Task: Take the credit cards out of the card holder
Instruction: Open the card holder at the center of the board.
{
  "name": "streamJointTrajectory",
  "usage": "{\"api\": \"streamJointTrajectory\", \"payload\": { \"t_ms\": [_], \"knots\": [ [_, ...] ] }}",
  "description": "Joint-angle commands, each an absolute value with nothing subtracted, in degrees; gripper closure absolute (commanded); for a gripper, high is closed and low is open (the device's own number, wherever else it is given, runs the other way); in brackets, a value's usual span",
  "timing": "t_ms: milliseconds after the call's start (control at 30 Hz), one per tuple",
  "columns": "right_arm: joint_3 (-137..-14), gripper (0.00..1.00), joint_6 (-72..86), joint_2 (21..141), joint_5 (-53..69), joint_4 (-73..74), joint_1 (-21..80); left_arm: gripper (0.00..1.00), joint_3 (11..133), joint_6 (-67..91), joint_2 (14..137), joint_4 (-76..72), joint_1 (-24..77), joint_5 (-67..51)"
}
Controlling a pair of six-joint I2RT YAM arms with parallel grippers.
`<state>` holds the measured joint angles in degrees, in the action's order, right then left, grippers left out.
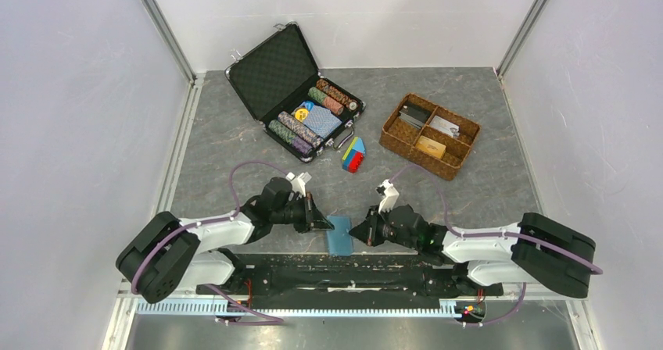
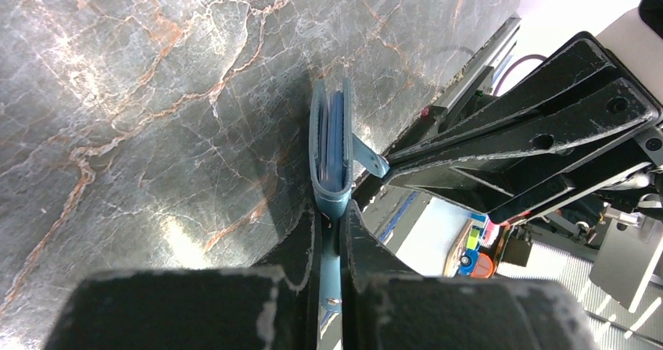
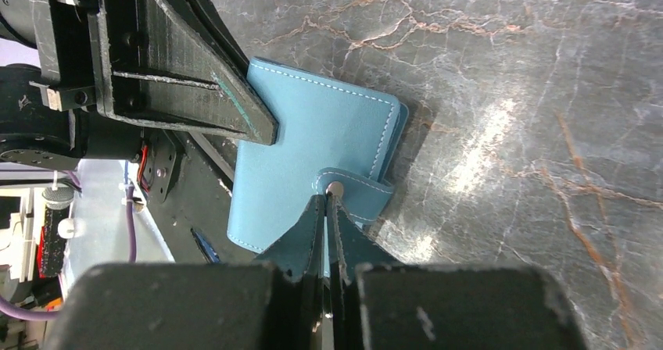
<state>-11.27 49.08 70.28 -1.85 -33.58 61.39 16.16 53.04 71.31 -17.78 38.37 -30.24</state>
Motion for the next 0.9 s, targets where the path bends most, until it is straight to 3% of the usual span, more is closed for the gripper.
{"api": "streamJointTrajectory", "payload": {
  "t_ms": [0, 233, 300, 367, 433, 567, 867],
  "knots": [
    [-10.88, 1.00, 47.76, 67.35, -4.39, -30.78, 60.66, 0.98, 18.40, 48.86, 72.03, -15.90, 38.58, -30.20],
    [-10.51, 1.00, 45.45, 61.62, -9.69, -21.09, 59.62, 0.94, 20.14, 46.81, 72.92, -12.37, 38.59, -28.34],
    [-10.12, 1.00, 45.27, 59.71, -10.45, -19.87, 59.51, 0.84, 21.09, 46.52, 73.38, -11.04, 38.58, -27.29],
    [-9.60, 1.00, 45.55, 58.12, -10.11, -19.91, 59.50, 0.68, 22.68, 45.60, 73.61, -7.45, 38.58, -25.36],
    [-8.91, 1.00, 46.24, 56.90, -8.60, -21.23, 59.56, 0.45, 24.65, 44.51, 73.04, -3.05, 38.54, -22.65],
    [-6.26, 1.00, 49.45, 54.79, -5.83, -26.39, 59.51, 0.25, 28.16, 42.86, 69.59, 6.59, 38.74, -16.68],
    [-4.50, 1.00, 50.21, 51.57, -7.44, -27.21, 59.50, 0.18, 37.91, 39.56, 70.18, 17.93, 44.26, -10.13]
  ]
}}
